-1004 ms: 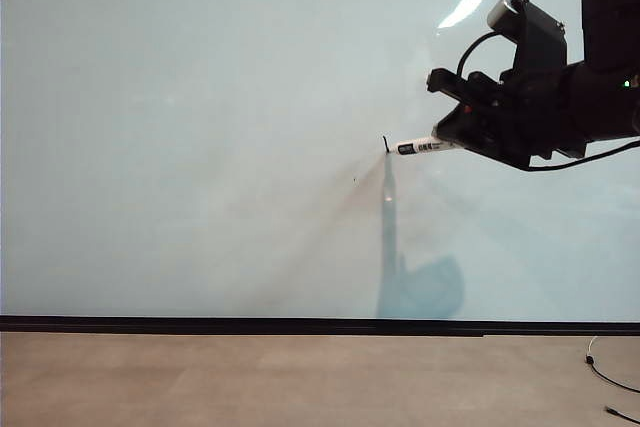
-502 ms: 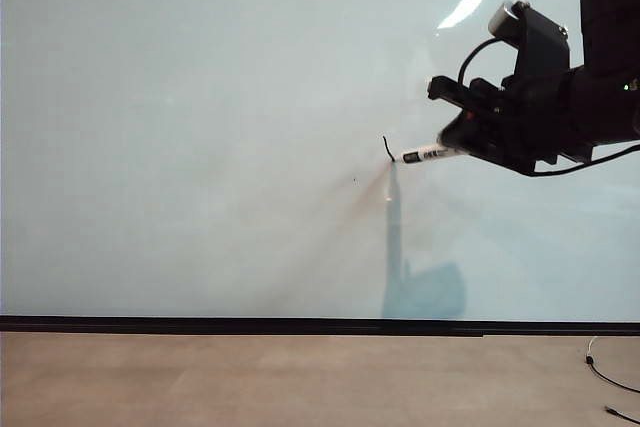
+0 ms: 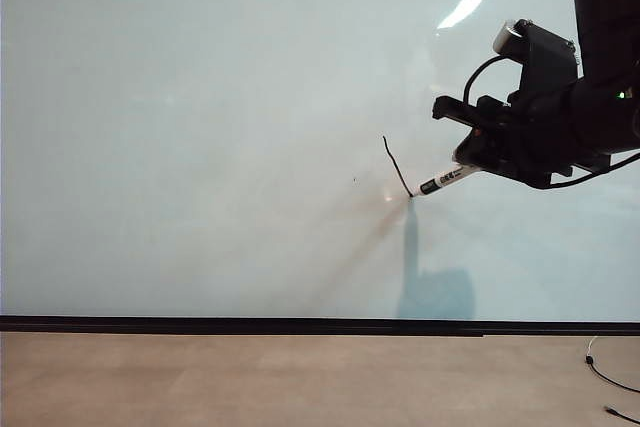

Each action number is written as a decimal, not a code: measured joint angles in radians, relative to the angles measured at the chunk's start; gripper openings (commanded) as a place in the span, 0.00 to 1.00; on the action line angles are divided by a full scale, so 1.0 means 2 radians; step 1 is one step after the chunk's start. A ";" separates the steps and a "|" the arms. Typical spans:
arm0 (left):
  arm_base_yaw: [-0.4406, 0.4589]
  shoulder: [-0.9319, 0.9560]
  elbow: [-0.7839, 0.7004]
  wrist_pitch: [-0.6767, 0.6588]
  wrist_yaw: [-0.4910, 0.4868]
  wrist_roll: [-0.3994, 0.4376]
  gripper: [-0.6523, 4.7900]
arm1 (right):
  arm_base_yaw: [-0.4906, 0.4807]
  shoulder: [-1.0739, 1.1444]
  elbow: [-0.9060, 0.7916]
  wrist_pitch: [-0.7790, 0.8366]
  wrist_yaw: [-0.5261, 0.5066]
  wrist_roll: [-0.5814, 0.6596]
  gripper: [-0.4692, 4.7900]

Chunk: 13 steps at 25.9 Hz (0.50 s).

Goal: Pick up the pen on the shelf to the right of the whiteboard and draw a cross mark.

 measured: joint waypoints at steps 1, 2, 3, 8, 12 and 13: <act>0.000 0.000 0.000 0.000 0.000 0.000 0.11 | 0.000 0.000 0.000 -0.001 0.004 -0.001 0.08; 0.000 0.000 0.000 0.000 0.000 0.000 0.11 | 0.000 0.000 0.000 -0.002 0.007 -0.002 0.08; 0.000 0.000 0.000 0.000 0.000 0.000 0.11 | 0.000 0.000 0.000 -0.004 0.012 -0.002 0.08; 0.000 0.000 0.000 0.000 0.000 0.000 0.11 | 0.000 0.000 0.000 -0.005 0.021 -0.004 0.08; 0.000 0.000 0.000 0.000 0.000 0.000 0.11 | 0.000 0.000 0.000 -0.006 0.018 -0.004 0.08; 0.000 0.000 0.000 0.000 0.000 0.000 0.11 | 0.000 0.000 0.000 -0.006 0.014 -0.004 0.08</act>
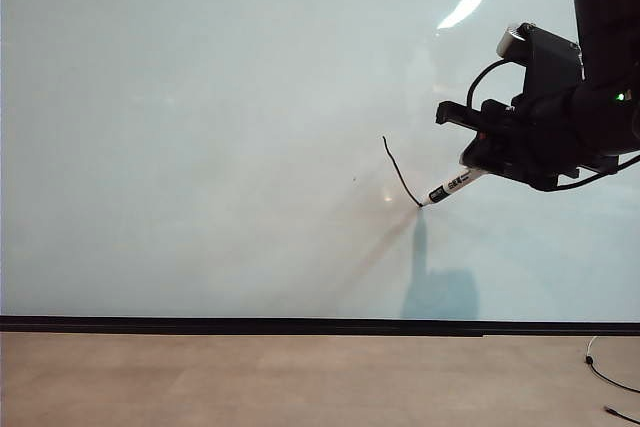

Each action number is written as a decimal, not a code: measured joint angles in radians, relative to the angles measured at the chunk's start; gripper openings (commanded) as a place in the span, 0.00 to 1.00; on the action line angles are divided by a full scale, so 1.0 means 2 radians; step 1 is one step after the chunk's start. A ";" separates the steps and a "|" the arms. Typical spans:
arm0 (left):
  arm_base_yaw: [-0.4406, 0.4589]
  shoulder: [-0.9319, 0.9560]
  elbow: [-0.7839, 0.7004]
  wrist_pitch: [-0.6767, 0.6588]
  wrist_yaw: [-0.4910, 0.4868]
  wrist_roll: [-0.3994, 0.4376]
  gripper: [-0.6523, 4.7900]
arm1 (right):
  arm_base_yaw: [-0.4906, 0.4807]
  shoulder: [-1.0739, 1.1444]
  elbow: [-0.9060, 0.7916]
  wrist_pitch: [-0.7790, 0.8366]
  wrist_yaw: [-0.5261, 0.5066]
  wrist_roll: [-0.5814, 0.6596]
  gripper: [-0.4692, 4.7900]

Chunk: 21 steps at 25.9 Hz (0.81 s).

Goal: Pick up the pen on the shelf to the right of the whiteboard and draw a cross mark.

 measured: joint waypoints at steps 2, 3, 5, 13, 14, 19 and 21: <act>0.000 0.000 0.000 0.000 0.000 0.000 0.11 | 0.011 -0.009 -0.009 0.000 0.007 0.000 0.08; 0.000 0.000 0.000 0.000 0.000 0.000 0.11 | 0.019 -0.016 -0.015 0.000 0.015 -0.001 0.08; 0.000 0.000 0.000 0.000 0.000 0.000 0.11 | 0.037 -0.033 -0.030 0.001 0.034 -0.002 0.08; 0.000 0.000 0.000 0.000 0.000 0.000 0.11 | 0.063 -0.044 -0.034 0.008 0.030 -0.027 0.08; 0.000 0.000 0.000 0.000 0.000 0.000 0.11 | 0.062 -0.043 -0.029 0.005 0.029 -0.033 0.08; 0.000 0.000 0.000 0.000 0.000 0.000 0.11 | 0.060 -0.023 0.008 -0.005 0.011 -0.053 0.08; 0.000 0.000 0.000 0.000 0.000 0.000 0.11 | 0.061 -0.009 0.020 -0.009 0.004 -0.055 0.08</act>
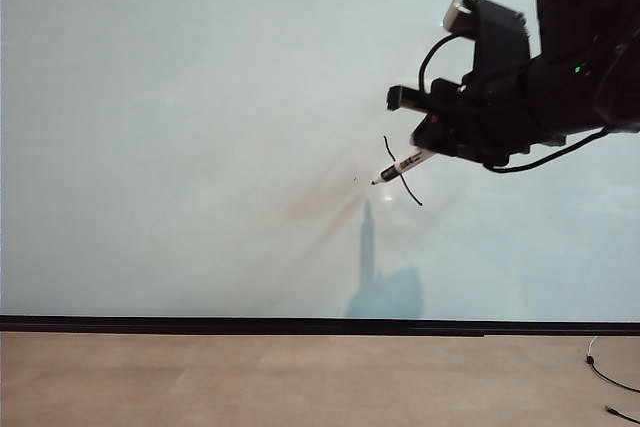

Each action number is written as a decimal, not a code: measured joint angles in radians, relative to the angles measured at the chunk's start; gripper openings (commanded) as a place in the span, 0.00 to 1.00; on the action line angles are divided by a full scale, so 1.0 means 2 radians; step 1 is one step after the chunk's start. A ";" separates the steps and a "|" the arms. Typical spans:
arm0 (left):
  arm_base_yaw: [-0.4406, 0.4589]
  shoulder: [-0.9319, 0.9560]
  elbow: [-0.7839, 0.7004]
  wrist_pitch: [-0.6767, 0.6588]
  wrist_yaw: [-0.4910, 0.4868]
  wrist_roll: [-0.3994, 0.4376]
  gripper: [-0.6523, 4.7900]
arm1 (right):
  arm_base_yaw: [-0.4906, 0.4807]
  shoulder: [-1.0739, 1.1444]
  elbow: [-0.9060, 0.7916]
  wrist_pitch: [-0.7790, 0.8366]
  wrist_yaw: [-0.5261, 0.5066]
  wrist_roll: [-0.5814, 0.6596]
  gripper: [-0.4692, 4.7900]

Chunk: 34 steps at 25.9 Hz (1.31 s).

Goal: Pick up the pen on the shelf to the right of the whiteboard and draw a cross mark.

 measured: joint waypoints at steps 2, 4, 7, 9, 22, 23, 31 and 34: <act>0.000 0.000 0.000 0.000 0.000 0.000 0.11 | 0.000 0.012 0.010 -0.006 -0.004 -0.001 0.08; 0.000 0.000 0.000 0.000 0.000 0.000 0.11 | 0.000 0.016 0.010 -0.006 -0.006 -0.001 0.08; 0.000 0.000 0.000 0.000 0.000 0.000 0.11 | 0.000 0.019 0.014 -0.005 -0.007 -0.002 0.08; 0.000 0.000 0.000 0.000 0.000 0.000 0.11 | 0.000 0.019 0.014 -0.002 -0.006 -0.007 0.08; 0.000 0.000 0.000 0.000 0.000 0.000 0.11 | 0.000 0.019 0.015 0.006 0.023 -0.027 0.08; 0.000 0.000 0.000 0.000 0.000 0.000 0.11 | 0.000 0.019 0.015 0.006 0.024 -0.028 0.08; 0.000 0.000 0.000 0.000 0.000 0.000 0.11 | -0.002 -0.004 0.015 0.006 0.036 -0.053 0.08; 0.000 0.000 0.000 0.000 0.000 0.000 0.11 | -0.002 -0.017 0.015 0.001 0.046 -0.064 0.08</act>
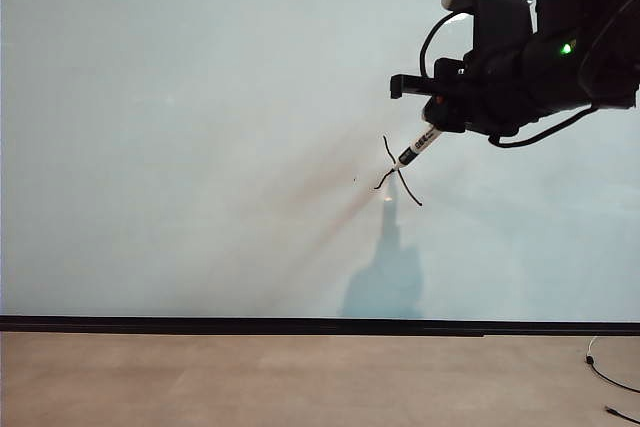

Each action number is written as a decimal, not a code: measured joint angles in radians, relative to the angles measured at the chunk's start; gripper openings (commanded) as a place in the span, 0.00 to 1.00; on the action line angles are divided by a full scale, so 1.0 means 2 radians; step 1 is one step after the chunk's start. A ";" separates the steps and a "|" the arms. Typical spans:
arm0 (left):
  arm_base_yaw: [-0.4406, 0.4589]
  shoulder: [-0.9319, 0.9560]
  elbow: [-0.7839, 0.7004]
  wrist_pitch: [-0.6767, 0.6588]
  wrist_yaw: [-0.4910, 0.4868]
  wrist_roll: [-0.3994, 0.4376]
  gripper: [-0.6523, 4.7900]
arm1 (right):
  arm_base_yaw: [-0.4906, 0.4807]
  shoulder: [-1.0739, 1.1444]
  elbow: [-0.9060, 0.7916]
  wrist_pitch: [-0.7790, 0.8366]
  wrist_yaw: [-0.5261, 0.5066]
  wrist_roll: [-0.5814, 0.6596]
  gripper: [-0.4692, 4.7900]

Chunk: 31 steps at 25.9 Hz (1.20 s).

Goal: Pick up the pen on the shelf to the right of the whiteboard and draw a cross mark.

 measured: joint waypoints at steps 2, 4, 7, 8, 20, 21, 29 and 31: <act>0.000 0.000 0.000 0.000 0.000 0.000 0.11 | 0.000 -0.005 0.000 -0.004 0.003 -0.005 0.08; 0.000 0.000 0.000 0.000 0.000 0.000 0.11 | 0.000 -0.010 0.000 -0.007 0.009 -0.013 0.08; 0.000 0.000 0.000 0.000 0.000 0.000 0.11 | 0.000 -0.021 0.000 -0.014 0.014 -0.022 0.08; 0.000 0.000 0.000 0.000 0.000 0.000 0.11 | -0.001 -0.027 0.000 -0.018 0.016 -0.027 0.08; 0.000 0.000 0.000 0.000 0.000 0.000 0.11 | -0.001 -0.076 0.000 -0.036 0.046 -0.067 0.08; 0.000 0.000 0.000 0.000 0.000 0.000 0.11 | -0.001 -0.077 0.000 -0.037 0.047 -0.067 0.08; 0.000 0.000 0.000 0.000 0.000 0.000 0.11 | 0.038 -0.139 -0.054 -0.044 0.078 -0.069 0.08; 0.000 0.000 0.000 0.000 0.000 0.000 0.11 | 0.034 -0.173 -0.080 -0.055 0.082 -0.070 0.08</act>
